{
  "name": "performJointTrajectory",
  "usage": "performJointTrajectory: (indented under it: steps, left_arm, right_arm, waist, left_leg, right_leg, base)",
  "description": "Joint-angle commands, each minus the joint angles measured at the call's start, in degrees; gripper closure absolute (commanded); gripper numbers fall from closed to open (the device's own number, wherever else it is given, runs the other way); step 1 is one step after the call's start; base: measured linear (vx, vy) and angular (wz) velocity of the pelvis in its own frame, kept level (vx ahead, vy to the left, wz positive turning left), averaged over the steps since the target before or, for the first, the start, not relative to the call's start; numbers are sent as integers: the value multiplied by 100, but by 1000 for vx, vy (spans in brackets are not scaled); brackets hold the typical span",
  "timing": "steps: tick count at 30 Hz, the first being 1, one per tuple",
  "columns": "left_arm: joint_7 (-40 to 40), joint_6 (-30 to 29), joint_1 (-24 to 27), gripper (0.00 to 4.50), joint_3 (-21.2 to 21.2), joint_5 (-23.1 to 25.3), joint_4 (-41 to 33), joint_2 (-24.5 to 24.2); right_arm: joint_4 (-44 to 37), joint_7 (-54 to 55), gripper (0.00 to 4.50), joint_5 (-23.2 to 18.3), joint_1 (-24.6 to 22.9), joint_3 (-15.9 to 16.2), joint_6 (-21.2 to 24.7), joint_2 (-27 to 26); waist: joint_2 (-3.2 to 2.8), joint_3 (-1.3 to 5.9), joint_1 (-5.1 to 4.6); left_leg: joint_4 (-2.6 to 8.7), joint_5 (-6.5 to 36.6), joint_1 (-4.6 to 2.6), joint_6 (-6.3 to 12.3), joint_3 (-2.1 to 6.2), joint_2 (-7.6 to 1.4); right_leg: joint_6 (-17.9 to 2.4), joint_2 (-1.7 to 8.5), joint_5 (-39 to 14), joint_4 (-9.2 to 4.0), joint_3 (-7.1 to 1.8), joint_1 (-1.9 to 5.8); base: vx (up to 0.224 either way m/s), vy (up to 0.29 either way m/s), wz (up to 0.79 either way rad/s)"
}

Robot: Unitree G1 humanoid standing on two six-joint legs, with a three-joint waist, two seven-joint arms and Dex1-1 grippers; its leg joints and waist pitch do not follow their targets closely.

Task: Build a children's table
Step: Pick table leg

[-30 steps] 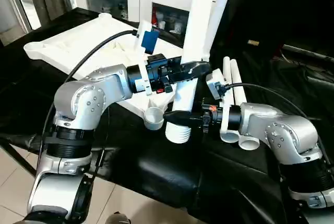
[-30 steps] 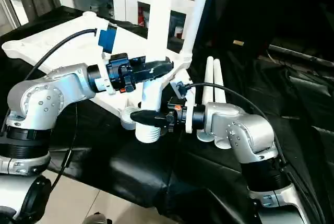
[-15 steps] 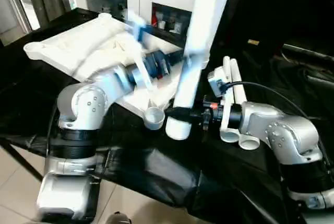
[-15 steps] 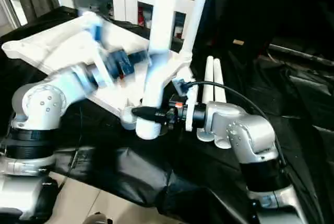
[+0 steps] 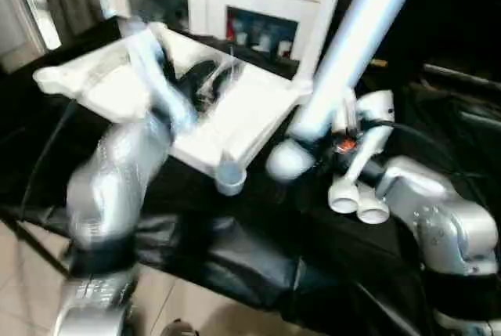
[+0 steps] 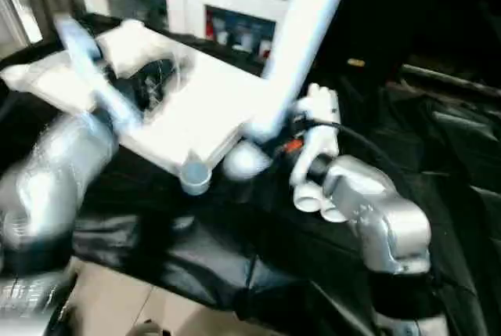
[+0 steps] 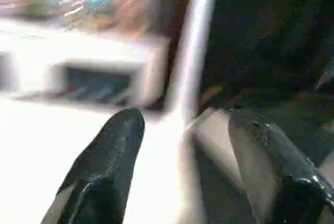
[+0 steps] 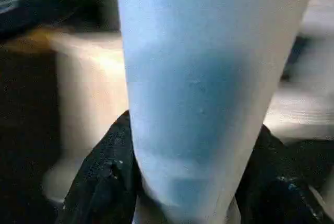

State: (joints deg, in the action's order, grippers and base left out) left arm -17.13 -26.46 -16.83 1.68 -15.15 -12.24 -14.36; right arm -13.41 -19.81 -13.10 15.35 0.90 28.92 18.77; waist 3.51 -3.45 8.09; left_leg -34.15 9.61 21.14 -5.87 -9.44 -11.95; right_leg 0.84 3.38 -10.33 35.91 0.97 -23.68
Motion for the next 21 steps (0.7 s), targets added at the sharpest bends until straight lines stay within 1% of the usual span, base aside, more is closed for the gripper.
performJointTrajectory:
  steps: [1,2,3,4,5,6,7,8,9,10,11,12,13,14,15,16,17,18,19,20,21]
  left_arm:
    - [514,508,238,151,-86,696,-264,79]
    - [734,670,428,151,-61,921,-273,121]
    - [843,828,535,151,-74,1087,-254,117]
    - [1047,1157,733,151,-49,1353,-217,159]
    - [1198,1075,774,151,18,1329,-210,231]
    - [1253,1033,777,151,49,1313,-201,258]
    - [1423,1090,794,151,33,1371,-175,235]
    - [1451,1164,796,151,22,1404,-149,193]
    - [1460,1216,808,151,16,1444,-144,186]
    - [1479,1253,807,151,48,1485,-84,168]
    - [1495,1319,823,151,76,1554,-24,164]
    - [1494,1364,832,151,92,1597,20,149]
    - [1489,1410,824,151,120,1642,93,104]
    - [1489,1410,824,151,120,1642,93,104]
    - [1458,1508,794,151,200,1675,204,67]
    - [1459,1534,781,151,218,1673,236,49]
    - [1461,1593,761,151,220,1703,270,3]
    - [1463,1601,736,151,233,1683,300,-26]
    - [1543,1569,691,151,205,1821,332,-108]
    - [1583,1511,656,151,232,1836,364,-114]
    - [1580,1472,641,151,237,1841,377,-122]
  right_arm:
    - [-383,513,257,197,-344,-151,-50,-282]
    - [-592,583,257,-44,-582,-357,25,-555]
    - [-719,642,257,-137,-735,-440,58,-689]
    - [-935,781,257,-189,-1055,-510,22,-898]
    - [-944,833,257,-44,-1234,-408,-135,-894]
    - [-927,854,257,33,-1295,-351,-190,-870]
    - [-763,987,257,193,-1444,-234,-434,-900]
    - [-651,1073,257,203,-1497,-243,-569,-979]
    - [-611,1135,257,201,-1521,-254,-640,-1030]
    - [-527,1199,257,135,-1500,-338,-612,-1114]
    - [-488,1224,257,133,-1495,-420,-577,-1211]
    - [-455,1234,257,139,-1491,-468,-578,-1263]
    - [-407,1243,257,158,-1474,-509,-599,-1290]
    - [-407,1243,257,158,-1474,-509,-599,-1290]
    - [-392,1264,257,147,-1462,-563,-602,-1322]
    - [-390,1287,257,125,-1462,-564,-608,-1320]
    - [-386,1293,257,116,-1458,-552,-615,-1304]
    - [-363,1301,257,113,-1455,-532,-649,-1286]
    - [-322,1298,257,105,-1439,-519,-672,-1273]
    - [-272,1272,257,104,-1416,-512,-694,-1269]
    - [-232,1227,257,91,-1396,-505,-707,-1265]
  waist:
    - [-100,382,-73]
    - [-137,376,-69]
    - [-121,377,-91]
    - [-122,384,-67]
    - [-123,364,-68]
    - [-87,350,-42]
    - [-87,351,-18]
    - [-73,353,29]
    - [-98,354,72]
    - [-171,362,68]
    - [-74,394,116]
    - [-57,269,95]
    - [-81,284,30]
    - [-110,297,-7]
    - [-241,312,-149]
    - [-313,300,-318]
    - [-344,285,-372]
    - [-407,302,-404]
    - [-463,238,-318]
    - [-439,177,-212]
    - [-405,117,-52]
  left_leg:
    - [410,1500,-86,-418,-23,-25]
    - [420,1708,-92,-322,-20,-38]
    - [449,1832,-57,-285,11,-36]
    - [451,1872,-67,-197,19,-45]
    - [439,1908,-32,-110,-10,-25]
    - [420,1877,20,79,-32,6]
    - [391,1821,27,182,-49,26]
    - [290,1586,60,409,-48,43]
    - [159,1312,135,623,20,42]
    - [-124,1289,-113,517,-66,7]
    - [-159,1399,-125,509,-65,50]
    - [-151,1613,-37,482,-7,126]
    - [-114,1928,-157,466,7,162]
    - [-59,2101,-243,481,-20,168]
    - [82,2695,-547,553,-125,172]
    - [275,3366,-632,749,-243,82]
    - [406,3663,-515,858,-365,5]
    - [638,4200,-319,876,-575,-226]
    - [897,4610,-177,726,-707,-529]
    - [1082,4858,-73,527,-761,-717]
    - [1187,5186,-97,-121,-833,-915]
  right_leg:
    - [-198,225,-1760,-512,-140,206]
    - [-223,221,-1758,-540,-153,186]
    - [-275,225,-1770,-513,-133,212]
    - [-269,242,-1745,-533,-136,200]
    - [-275,282,-1831,-558,-170,192]
    - [-243,410,-2327,-612,-228,240]
    - [-198,456,-2605,-647,-267,244]
    - [-78,635,-3136,-745,-390,256]
    - [1,870,-3627,-836,-528,309]
    - [112,813,-4317,-993,-958,54]
    - [85,756,-4336,-947,-1092,135]
    - [-25,605,-4446,-988,-1209,128]
    - [-46,400,-4399,-945,-1226,3]
    - [-54,262,-4229,-902,-1170,-82]
    - [-72,-66,-3565,-783,-875,-378]
    - [-176,-278,-2749,-468,-371,-491]
    - [-257,-301,-2430,-240,-104,-486]
    - [-394,-117,-1916,272,319,-338]
    - [-494,132,-1307,808,611,-36]
    - [-509,190,-1215,989,660,125]
    - [-491,285,-1424,1026,525,239]
  base:
    - [0,0,0]
    - [0,0,0]
    - [0,0,0]
    - [0,0,0]
    - [0,0,0]
    - [0,0,0]
    - [0,0,0]
    - [0,0,0]
    - [0,0,0]
    - [-35,85,-17]
    - [-35,85,-17]
    - [-42,138,-41]
    - [-39,182,-49]
    - [-39,182,-49]
    - [-90,199,-45]
    - [-105,219,-50]
    - [-105,219,-50]
    - [-80,220,-59]
    - [-112,157,-65]
    - [-112,157,-65]
    - [-92,89,-70]
